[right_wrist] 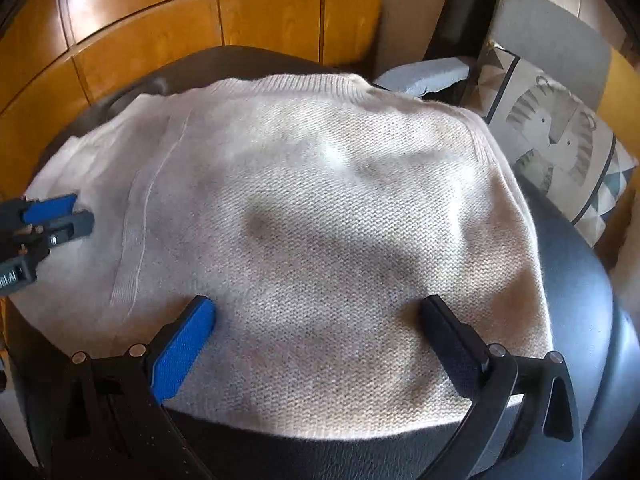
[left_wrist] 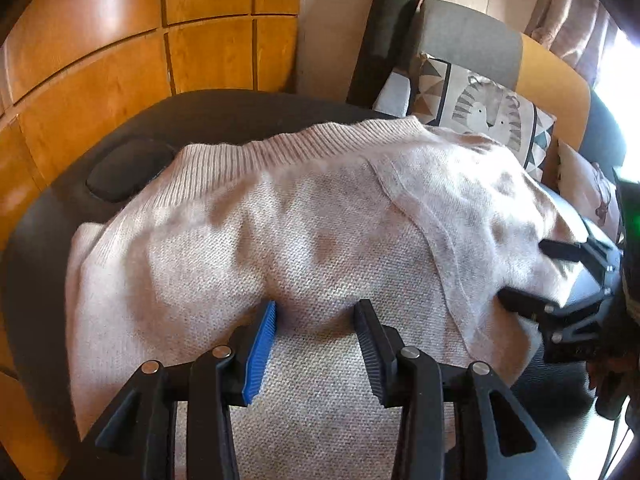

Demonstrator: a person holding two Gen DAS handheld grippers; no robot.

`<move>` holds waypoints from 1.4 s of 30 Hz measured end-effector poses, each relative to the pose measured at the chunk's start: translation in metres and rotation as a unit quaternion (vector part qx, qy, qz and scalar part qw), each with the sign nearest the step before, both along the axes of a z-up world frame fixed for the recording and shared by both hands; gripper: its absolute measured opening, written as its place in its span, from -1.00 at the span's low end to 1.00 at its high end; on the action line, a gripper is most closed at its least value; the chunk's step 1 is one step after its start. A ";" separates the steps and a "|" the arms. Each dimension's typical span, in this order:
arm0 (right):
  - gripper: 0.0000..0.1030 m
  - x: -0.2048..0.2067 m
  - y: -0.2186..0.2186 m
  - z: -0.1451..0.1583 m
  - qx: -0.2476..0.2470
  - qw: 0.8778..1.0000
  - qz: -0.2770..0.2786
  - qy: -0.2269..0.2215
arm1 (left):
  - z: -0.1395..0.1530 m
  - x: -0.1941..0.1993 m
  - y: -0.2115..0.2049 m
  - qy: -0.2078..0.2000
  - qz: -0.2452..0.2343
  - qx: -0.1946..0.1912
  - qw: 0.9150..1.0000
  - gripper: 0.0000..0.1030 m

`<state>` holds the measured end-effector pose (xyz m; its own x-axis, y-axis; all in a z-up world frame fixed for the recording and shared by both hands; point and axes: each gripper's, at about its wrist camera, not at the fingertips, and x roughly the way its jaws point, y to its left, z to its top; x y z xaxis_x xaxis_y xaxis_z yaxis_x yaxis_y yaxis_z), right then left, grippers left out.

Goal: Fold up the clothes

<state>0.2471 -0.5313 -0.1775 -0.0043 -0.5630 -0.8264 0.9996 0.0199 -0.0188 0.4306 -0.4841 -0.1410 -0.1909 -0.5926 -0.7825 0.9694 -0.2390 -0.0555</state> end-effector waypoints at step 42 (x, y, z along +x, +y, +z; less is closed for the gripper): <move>1.00 -0.019 -0.002 -0.001 -0.001 1.000 -0.011 0.012 | 0.001 -0.064 -0.048 -0.003 -0.014 -0.014 1.000 -0.16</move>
